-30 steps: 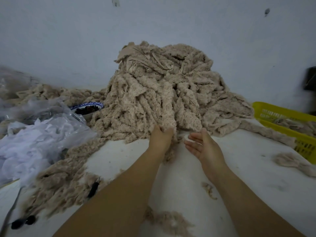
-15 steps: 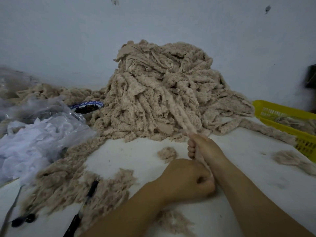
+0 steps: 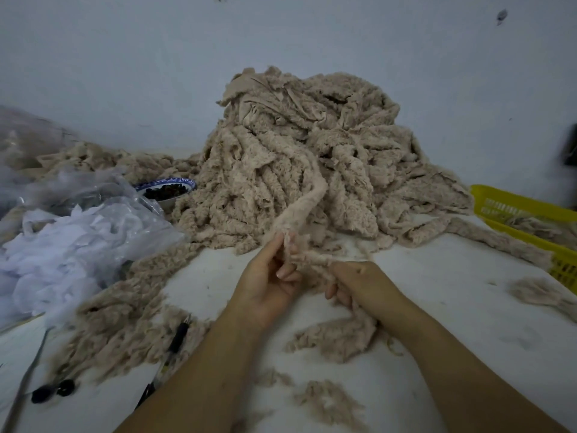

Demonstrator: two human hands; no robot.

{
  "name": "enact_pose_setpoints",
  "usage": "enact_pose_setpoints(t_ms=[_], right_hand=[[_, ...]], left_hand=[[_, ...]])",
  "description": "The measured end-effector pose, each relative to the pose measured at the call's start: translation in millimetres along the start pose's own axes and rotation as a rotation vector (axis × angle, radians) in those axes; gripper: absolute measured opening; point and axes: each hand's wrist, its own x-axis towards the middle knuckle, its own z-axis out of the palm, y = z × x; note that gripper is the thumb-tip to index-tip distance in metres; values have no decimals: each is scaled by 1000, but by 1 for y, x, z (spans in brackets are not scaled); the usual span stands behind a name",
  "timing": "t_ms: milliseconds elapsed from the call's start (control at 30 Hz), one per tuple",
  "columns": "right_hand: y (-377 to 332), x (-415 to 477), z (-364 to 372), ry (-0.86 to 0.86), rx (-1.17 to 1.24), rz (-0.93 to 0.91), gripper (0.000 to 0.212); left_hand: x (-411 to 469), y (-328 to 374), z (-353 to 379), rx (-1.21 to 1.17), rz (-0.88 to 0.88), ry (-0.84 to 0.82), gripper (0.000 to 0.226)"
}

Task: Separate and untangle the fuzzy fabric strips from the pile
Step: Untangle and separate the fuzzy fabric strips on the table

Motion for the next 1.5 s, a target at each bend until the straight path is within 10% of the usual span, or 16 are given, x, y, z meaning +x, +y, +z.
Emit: enact_pose_setpoints(t_ms=[400, 567, 867, 1333, 1500], right_hand=[[-6, 5, -15, 72, 885, 203, 58], [-4, 3, -7, 321, 251, 7, 44], [-7, 4, 6, 265, 77, -156, 23], [-9, 0, -5, 135, 31, -166, 61], [-5, -1, 8, -25, -217, -237, 15]], left_hand=[[6, -3, 0, 27, 111, 164, 30], [4, -14, 5, 279, 118, 131, 21], [1, -29, 5, 615, 123, 141, 31], [4, -1, 2, -16, 52, 174, 45], [7, 3, 1, -151, 81, 147, 26]])
